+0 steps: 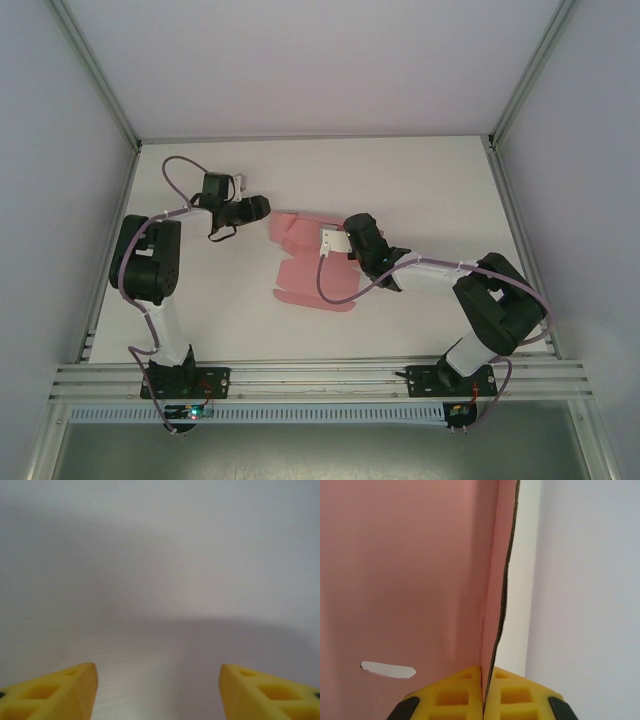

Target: Assemble paper box

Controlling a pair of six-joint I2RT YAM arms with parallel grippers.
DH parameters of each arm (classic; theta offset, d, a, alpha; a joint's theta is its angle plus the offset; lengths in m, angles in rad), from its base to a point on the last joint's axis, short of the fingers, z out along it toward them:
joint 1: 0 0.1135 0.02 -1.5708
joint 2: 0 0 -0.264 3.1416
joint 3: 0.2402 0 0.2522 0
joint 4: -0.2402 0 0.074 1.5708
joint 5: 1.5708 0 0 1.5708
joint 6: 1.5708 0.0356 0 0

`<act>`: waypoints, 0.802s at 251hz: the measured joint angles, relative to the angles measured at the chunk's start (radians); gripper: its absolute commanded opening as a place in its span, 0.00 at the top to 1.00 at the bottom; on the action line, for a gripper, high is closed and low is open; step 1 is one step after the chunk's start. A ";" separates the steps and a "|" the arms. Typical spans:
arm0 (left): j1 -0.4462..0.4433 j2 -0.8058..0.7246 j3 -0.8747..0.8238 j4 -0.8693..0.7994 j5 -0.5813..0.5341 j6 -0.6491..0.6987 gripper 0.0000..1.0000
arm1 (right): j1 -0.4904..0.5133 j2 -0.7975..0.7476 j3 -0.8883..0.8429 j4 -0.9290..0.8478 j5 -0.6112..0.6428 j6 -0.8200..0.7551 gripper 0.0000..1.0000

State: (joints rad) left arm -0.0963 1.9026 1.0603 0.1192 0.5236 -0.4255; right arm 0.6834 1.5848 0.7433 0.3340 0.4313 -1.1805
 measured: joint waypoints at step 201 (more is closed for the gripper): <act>-0.117 -0.238 -0.258 0.134 0.225 0.158 0.51 | 0.011 -0.017 -0.039 0.038 0.040 0.003 1.00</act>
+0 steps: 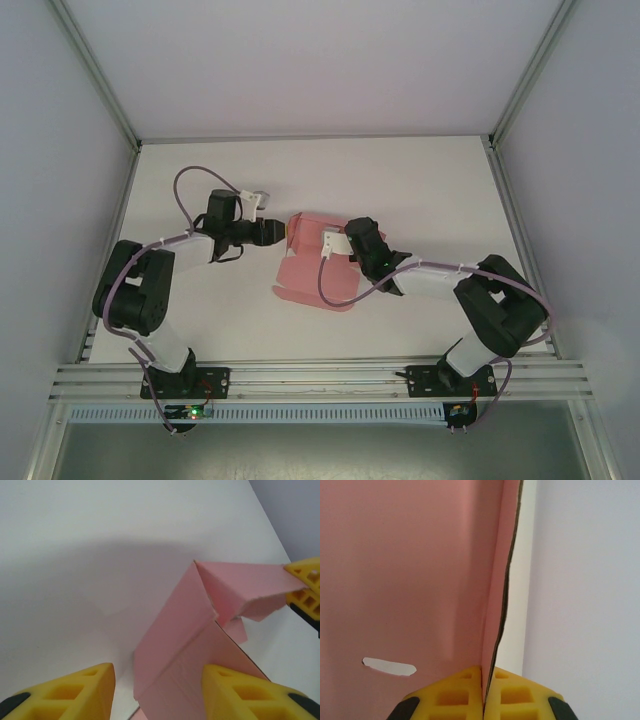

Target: Assemble paper box

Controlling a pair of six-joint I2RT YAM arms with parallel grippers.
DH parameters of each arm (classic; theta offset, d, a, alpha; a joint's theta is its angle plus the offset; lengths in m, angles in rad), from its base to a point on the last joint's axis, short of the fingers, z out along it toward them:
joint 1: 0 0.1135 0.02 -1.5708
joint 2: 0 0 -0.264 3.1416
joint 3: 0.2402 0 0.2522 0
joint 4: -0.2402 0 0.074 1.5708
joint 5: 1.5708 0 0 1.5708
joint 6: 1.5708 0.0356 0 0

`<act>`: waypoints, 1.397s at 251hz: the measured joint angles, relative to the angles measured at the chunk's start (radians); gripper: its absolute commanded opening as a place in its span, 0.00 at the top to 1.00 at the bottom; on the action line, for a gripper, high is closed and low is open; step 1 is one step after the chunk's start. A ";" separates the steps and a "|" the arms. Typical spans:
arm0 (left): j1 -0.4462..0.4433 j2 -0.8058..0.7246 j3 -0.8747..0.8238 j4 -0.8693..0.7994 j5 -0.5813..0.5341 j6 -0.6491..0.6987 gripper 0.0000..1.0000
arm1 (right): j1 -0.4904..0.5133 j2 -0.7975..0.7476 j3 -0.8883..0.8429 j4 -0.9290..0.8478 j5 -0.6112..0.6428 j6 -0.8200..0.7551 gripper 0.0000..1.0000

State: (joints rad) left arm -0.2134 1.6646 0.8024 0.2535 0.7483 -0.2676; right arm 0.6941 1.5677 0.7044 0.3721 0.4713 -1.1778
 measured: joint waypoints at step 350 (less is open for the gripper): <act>-0.217 0.031 -0.082 0.213 -0.277 0.146 0.64 | 0.161 -0.073 -0.102 0.007 0.201 0.103 1.00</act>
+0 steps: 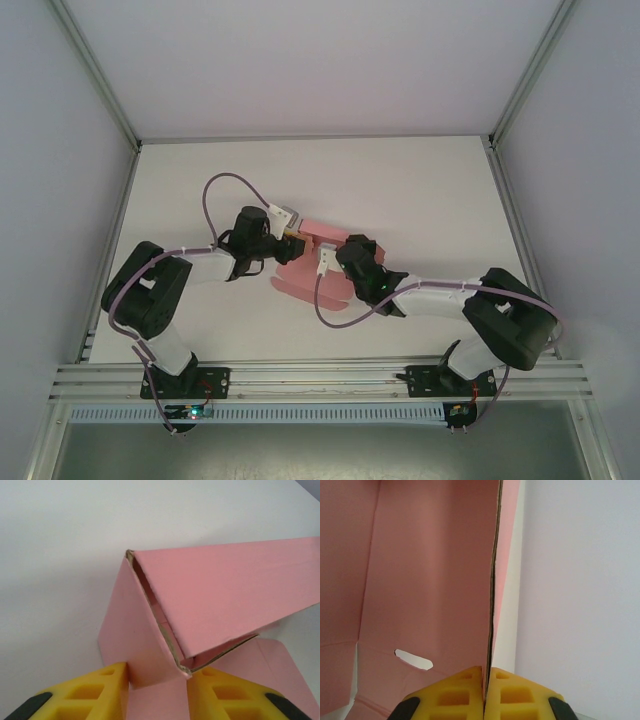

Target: Assemble paper box

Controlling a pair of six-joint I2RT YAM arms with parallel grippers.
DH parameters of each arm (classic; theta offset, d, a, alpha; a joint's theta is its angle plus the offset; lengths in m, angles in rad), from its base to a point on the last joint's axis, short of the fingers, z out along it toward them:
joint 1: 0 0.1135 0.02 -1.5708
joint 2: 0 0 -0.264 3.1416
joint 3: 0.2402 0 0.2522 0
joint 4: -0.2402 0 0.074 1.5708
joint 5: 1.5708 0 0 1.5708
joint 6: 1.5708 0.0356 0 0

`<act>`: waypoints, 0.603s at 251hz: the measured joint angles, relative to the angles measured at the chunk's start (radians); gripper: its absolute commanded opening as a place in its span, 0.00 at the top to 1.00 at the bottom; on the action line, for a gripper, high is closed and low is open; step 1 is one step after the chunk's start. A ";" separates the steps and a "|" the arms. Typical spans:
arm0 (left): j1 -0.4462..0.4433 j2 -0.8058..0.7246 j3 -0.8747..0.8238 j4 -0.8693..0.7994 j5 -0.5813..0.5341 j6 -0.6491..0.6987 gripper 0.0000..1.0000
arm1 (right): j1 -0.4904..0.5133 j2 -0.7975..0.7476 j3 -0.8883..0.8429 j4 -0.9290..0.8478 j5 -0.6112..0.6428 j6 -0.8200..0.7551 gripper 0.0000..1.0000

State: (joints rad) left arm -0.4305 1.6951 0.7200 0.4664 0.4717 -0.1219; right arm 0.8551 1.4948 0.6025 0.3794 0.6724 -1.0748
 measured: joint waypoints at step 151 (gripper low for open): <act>-0.008 0.150 0.011 0.208 -0.033 -0.030 0.53 | -0.069 0.002 0.106 -0.200 -0.113 0.107 1.00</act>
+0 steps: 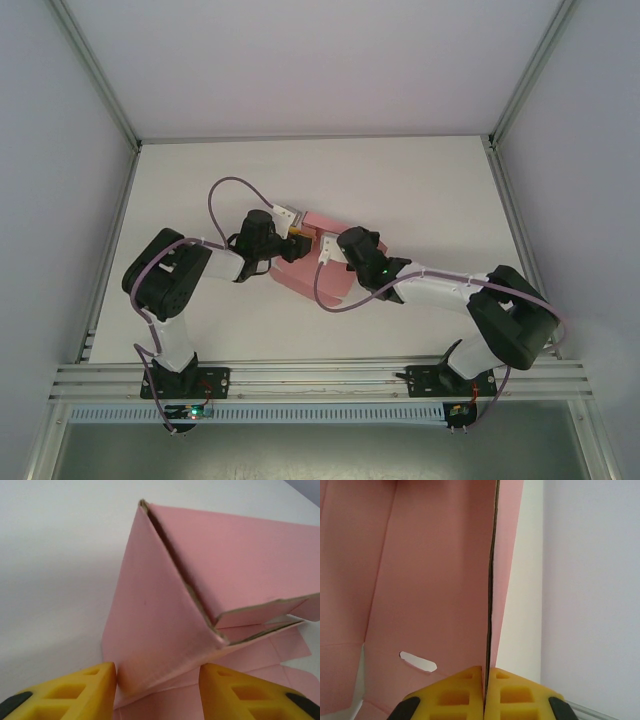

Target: Assemble paper box

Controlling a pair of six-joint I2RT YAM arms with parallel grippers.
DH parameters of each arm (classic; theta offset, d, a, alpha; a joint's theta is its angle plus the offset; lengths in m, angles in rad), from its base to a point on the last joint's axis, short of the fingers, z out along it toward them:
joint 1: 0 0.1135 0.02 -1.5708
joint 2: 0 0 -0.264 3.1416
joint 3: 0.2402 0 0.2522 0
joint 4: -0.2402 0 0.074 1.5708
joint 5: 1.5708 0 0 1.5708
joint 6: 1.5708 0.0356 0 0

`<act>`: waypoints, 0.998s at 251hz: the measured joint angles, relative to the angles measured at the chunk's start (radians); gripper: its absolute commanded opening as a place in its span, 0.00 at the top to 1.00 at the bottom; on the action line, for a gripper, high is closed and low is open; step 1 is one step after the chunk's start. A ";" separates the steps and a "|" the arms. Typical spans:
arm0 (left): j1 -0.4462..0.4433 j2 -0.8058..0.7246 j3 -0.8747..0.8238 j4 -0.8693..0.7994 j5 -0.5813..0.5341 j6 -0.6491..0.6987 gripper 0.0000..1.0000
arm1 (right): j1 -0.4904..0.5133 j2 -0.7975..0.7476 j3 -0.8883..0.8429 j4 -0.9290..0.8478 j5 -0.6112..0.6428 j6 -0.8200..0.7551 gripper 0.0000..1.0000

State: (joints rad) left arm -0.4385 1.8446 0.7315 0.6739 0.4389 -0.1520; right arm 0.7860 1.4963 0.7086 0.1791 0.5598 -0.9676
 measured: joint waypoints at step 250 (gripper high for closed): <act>-0.005 0.042 0.119 -0.099 -0.094 0.065 0.96 | -0.024 0.054 0.084 -0.083 -0.027 0.077 1.00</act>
State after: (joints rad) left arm -0.4438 1.8862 0.8509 0.5747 0.3450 -0.0872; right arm 0.7616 1.5505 0.7921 0.0963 0.5331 -0.8906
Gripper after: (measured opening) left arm 0.199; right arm 0.046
